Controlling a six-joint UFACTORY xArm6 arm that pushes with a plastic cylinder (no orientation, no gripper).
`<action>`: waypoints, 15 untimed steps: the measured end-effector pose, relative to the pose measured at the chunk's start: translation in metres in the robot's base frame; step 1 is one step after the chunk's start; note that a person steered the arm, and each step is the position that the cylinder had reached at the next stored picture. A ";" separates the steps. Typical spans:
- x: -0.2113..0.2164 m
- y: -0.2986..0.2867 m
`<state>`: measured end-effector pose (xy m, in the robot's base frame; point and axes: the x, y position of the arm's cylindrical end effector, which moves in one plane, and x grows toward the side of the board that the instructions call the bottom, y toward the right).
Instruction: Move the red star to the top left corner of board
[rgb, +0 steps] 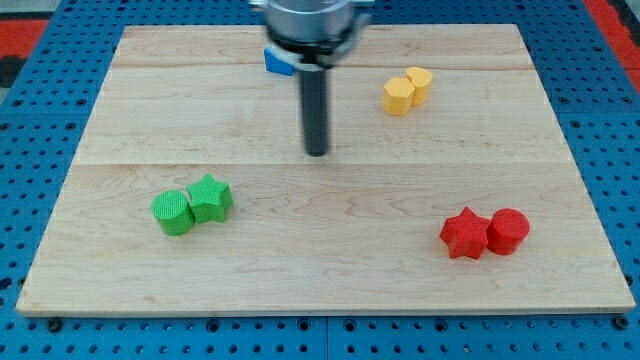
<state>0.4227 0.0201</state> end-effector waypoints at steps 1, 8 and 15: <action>0.007 0.105; 0.145 0.194; -0.003 0.077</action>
<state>0.4193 0.0976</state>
